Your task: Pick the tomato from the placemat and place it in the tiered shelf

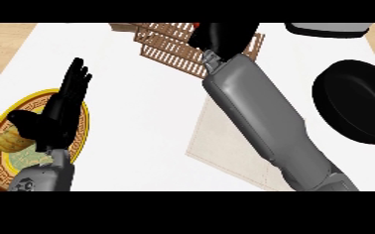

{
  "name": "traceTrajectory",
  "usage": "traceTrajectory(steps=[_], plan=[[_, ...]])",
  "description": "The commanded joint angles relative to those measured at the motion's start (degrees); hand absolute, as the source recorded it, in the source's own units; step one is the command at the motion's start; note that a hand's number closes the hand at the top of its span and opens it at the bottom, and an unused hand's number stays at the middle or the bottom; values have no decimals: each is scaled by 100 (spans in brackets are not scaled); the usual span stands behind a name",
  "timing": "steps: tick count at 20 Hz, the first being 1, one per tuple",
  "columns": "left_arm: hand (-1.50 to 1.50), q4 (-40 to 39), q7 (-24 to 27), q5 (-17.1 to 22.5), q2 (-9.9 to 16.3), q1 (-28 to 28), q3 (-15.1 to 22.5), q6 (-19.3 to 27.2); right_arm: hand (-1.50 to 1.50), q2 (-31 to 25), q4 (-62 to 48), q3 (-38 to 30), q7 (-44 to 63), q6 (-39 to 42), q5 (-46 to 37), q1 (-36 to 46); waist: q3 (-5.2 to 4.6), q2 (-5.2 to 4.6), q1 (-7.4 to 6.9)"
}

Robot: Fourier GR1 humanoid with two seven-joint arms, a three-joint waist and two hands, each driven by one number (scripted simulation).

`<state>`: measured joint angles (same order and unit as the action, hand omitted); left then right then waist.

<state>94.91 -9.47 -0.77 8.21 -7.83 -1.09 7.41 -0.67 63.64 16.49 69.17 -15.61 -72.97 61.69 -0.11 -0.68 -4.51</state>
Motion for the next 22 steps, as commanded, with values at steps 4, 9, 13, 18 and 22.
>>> traceTrajectory(steps=[4, 9, 13, 18, 22], plan=[[0, -155, -76, -71, -39, -181, 18, 58, 150, 64, -876, 7, 1198, -1018, 99, 398, 2, -16, 69], [0, -138, 135, -37, 6, -84, -69, 20, 150, 64, -1049, -614, 990, -1781, 141, 391, 5, -40, 11], [0, -121, 73, -46, -57, -111, -3, 31, -150, 64, -1636, -876, 508, -2145, 636, 417, 6, -64, -31], [0, 98, -2, 151, 87, 47, -152, -137, -150, 65, -1909, -625, 307, -2752, 1137, 434, 7, -14, -65], [0, 99, -116, 18, -20, -44, -73, 23, -150, 65, -2194, -579, -93, -3224, 1288, 780, 8, -8, 36]])
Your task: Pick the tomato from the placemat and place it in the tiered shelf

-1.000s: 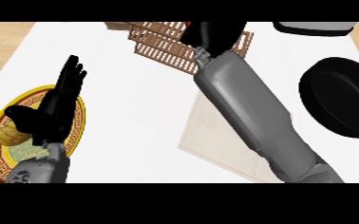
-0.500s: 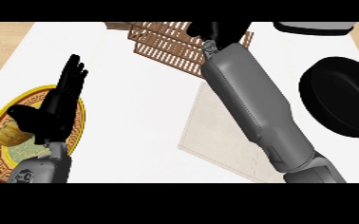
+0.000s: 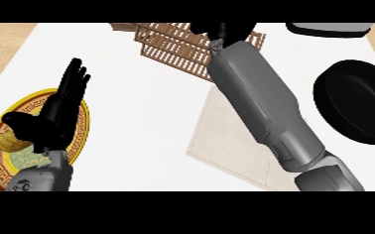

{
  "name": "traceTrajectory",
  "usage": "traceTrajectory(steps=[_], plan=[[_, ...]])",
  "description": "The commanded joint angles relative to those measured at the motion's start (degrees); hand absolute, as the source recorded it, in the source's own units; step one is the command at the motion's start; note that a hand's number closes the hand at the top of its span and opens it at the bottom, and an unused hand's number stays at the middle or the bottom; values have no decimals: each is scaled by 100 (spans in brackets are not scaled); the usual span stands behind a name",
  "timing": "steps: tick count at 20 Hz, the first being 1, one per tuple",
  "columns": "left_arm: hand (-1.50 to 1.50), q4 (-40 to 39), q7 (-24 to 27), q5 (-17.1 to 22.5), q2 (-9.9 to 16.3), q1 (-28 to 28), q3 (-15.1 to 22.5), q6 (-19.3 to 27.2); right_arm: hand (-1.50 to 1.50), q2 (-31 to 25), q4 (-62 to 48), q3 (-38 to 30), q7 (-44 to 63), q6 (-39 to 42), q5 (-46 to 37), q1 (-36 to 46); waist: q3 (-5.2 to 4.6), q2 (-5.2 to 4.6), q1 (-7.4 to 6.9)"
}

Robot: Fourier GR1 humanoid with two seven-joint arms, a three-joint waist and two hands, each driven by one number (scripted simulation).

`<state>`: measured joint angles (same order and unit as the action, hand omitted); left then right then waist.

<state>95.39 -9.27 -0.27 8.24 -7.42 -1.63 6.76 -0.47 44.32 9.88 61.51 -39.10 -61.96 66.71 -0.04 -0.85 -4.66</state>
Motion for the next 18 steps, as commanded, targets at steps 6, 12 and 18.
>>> traceTrajectory(steps=[6, 12, 18], plan=[[0, -45, 1, -25, -30, 69, -96, 92, -150, 45, -89, -144, 557, -1655, -56, 365, -1, 67, 264], [0, 35, -92, -104, -30, 177, -195, 259, -150, 45, 389, -391, 1434, -1590, -779, 317, 0, 187, 527], [0, -22, 185, 25, 86, 650, -407, 120, -150, 46, 1663, -570, 1787, -722, -989, -304, -2, 303, 760]])
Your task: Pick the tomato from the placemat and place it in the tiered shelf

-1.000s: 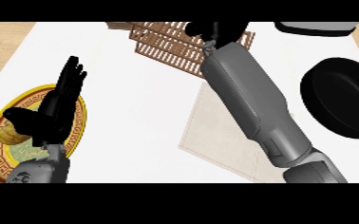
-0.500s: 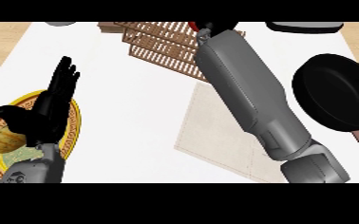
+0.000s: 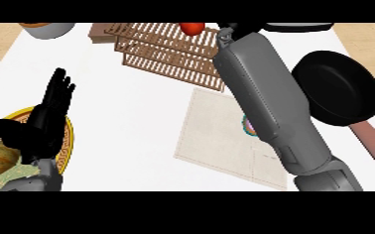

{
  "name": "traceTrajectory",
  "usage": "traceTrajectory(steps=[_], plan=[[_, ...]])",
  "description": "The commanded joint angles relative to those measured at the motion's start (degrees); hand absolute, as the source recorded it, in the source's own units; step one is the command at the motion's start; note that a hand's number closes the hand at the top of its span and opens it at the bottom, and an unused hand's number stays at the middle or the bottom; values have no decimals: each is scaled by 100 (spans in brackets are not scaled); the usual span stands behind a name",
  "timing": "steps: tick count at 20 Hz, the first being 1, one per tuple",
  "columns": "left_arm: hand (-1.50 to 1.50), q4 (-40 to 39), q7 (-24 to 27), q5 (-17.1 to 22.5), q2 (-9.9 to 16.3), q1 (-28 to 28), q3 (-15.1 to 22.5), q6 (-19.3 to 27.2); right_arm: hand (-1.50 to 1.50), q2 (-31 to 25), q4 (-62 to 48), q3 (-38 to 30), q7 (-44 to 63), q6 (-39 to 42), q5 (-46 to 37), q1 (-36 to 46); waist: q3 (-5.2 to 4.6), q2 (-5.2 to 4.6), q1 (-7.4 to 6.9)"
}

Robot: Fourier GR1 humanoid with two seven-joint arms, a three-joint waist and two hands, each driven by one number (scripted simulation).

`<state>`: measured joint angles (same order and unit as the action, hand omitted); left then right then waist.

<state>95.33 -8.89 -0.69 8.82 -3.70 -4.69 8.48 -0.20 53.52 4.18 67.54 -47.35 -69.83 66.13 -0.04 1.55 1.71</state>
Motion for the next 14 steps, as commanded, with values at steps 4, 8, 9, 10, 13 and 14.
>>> traceTrajectory(steps=[4, 8, 9, 10, 13, 14], plan=[[0, 45, -54, 55, 33, 165, -138, 29, -150, 19, 1961, 130, 1105, 718, -163, -1026, 7, 85, 291], [0, 358, -53, 38, -37, 468, -37, 18, -150, 20, 3308, 478, 1177, 1059, -209, -1892, 8, 69, 207], [0, 194, -171, 96, 111, 145, -213, 12, -150, 20, 3664, 687, 1191, 1008, -145, -2209, 8, 39, 247], [0, 243, 66, 169, 73, 424, -170, -123, -150, 20, 3963, 623, 1340, 1307, -384, -2263, 0, 34, 195], [0, 361, -236, 87, 104, 326, -141, -39, -150, 20, 4918, 1095, 1536, 1589, -647, -2845, 1, 35, 178], [0, 368, -120, 153, 169, 342, -203, -132, -150, 20, 5264, 1134, 1421, 1741, -722, -3216, 1, -1, 151]])
